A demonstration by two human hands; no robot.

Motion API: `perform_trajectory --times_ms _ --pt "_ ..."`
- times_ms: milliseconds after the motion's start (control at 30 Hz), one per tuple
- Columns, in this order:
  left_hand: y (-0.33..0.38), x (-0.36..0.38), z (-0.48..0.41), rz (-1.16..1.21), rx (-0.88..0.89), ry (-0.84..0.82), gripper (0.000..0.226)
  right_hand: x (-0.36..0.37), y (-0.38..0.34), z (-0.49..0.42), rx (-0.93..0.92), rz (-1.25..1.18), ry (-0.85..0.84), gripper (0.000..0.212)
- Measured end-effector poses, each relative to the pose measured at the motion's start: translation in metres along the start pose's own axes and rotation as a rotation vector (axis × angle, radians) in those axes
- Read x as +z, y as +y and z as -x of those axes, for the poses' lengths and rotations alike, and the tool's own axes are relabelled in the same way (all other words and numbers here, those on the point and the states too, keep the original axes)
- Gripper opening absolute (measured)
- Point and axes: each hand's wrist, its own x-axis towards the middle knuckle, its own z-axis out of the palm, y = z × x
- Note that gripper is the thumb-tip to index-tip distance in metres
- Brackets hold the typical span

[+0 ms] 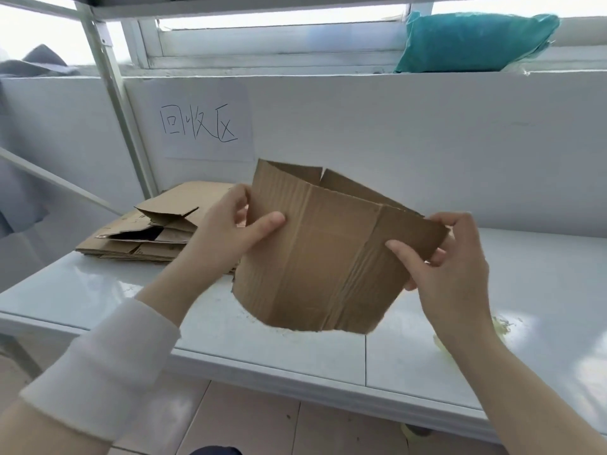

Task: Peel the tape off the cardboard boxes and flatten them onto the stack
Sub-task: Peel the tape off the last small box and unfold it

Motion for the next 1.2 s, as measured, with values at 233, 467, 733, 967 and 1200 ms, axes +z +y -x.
perform_trajectory --times_ms 233,467,733,967,1200 --pt "-0.070 0.031 0.000 0.069 -0.353 0.357 0.025 0.027 0.065 0.019 0.456 0.194 -0.325 0.040" --pt "-0.135 0.080 0.019 -0.665 -0.249 -0.290 0.066 0.048 0.117 0.036 0.465 0.813 -0.442 0.061" --pt "-0.167 0.103 0.011 -0.907 -0.164 -0.488 0.056 0.065 0.139 0.047 0.053 1.058 -0.778 0.097" --pt "-0.178 0.109 -0.017 -0.934 -0.222 -0.465 0.056 0.054 0.131 0.057 0.061 1.080 -0.835 0.093" --pt "-0.165 0.102 0.013 -0.925 -0.243 -0.438 0.061 0.044 0.127 0.067 0.077 1.073 -0.828 0.092"
